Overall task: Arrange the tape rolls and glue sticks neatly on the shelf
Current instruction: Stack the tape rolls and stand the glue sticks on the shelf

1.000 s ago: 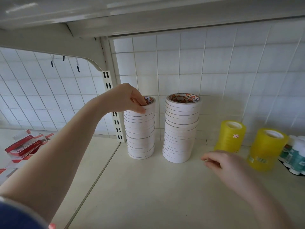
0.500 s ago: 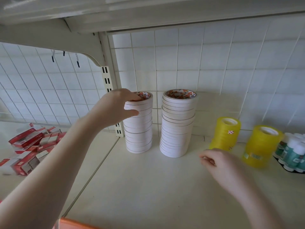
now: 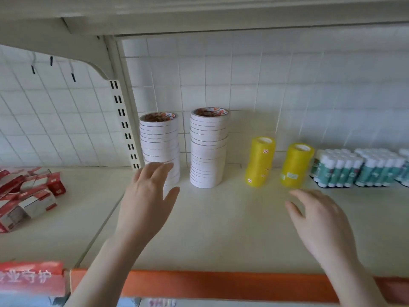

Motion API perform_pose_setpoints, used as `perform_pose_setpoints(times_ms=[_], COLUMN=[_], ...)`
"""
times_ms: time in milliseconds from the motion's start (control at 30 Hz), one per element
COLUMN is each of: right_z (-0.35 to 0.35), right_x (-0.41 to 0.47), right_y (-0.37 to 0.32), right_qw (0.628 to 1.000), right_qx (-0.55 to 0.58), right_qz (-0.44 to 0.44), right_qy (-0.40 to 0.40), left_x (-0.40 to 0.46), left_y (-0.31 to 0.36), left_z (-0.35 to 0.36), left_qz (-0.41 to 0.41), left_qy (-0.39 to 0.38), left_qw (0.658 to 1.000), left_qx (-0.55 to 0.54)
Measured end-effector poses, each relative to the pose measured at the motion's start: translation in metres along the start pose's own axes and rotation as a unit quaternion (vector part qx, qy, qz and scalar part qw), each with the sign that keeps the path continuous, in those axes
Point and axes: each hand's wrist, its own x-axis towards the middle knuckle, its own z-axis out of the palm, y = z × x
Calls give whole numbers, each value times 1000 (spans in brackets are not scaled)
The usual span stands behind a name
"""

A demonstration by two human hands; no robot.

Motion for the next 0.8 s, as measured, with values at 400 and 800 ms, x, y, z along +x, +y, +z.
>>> perform_pose_setpoints(times_ms=[400, 800], right_z=[-79, -213], right_x=[-91, -138], right_y=[138, 432], right_qw=[981, 958], right_qx=[-120, -165], right_qz=[99, 215], right_qy=[116, 91], left_x=[-44, -110], left_y=[161, 481], left_z=[71, 172], left_qz=[129, 171], left_qy=[-112, -143], left_qw=[977, 951], left_qx=[-130, -216])
